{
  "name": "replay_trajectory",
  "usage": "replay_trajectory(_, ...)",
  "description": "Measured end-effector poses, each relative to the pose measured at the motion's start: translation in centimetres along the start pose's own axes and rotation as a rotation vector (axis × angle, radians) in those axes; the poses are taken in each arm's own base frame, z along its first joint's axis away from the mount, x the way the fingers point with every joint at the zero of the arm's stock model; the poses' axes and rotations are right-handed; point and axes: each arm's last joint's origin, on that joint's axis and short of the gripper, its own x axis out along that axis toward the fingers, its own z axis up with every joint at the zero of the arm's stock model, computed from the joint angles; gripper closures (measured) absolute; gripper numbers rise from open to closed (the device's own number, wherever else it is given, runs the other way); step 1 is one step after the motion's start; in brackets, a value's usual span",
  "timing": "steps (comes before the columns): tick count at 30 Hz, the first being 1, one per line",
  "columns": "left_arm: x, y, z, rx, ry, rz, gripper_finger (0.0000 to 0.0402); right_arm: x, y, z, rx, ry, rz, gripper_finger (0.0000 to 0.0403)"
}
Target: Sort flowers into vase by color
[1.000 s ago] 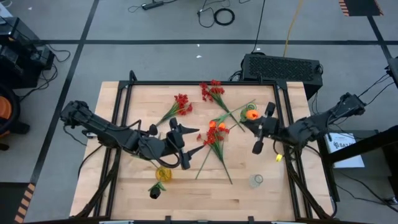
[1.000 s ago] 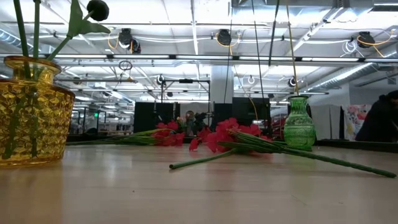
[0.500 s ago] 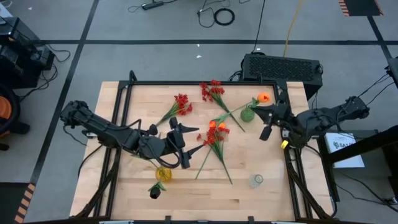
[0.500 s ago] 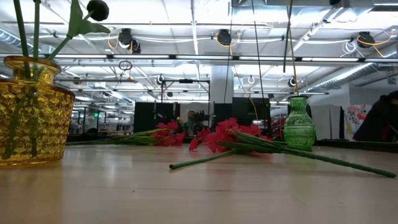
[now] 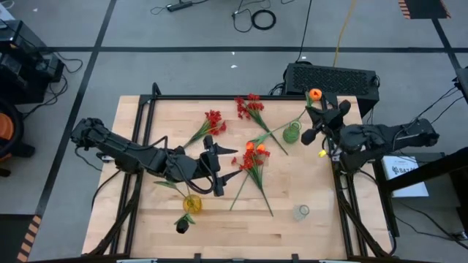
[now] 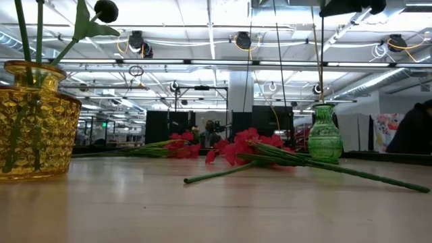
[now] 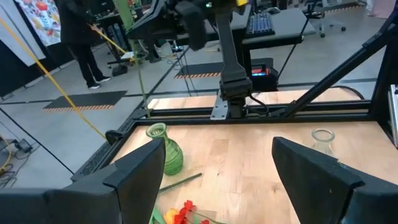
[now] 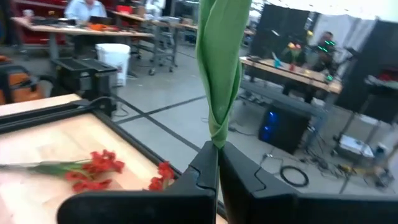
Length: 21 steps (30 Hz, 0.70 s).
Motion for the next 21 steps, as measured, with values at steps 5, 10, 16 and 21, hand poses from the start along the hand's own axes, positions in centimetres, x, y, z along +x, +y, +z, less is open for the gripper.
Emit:
replay_trajectory(5,0.0,0.0,0.0,0.0,0.0,-0.002,0.01,0.4,-0.2,-0.2,0.028,0.022,0.015,0.0403)
replay_trajectory(10,0.0,0.0,-0.1,0.007,0.009,-0.005,0.01,0.5,-0.2,-0.7,0.046,0.054,0.025,0.0403)
replay_trajectory(16,0.0,0.0,-0.1,0.009,0.013,-0.005,0.01,0.6,0.0,-1.1,0.065,0.082,0.043,0.0403)
replay_trajectory(21,0.0,0.0,-0.1,0.009,0.013,-0.005,0.01,0.8,0.2,-1.3,0.046,0.092,0.037,0.0403)
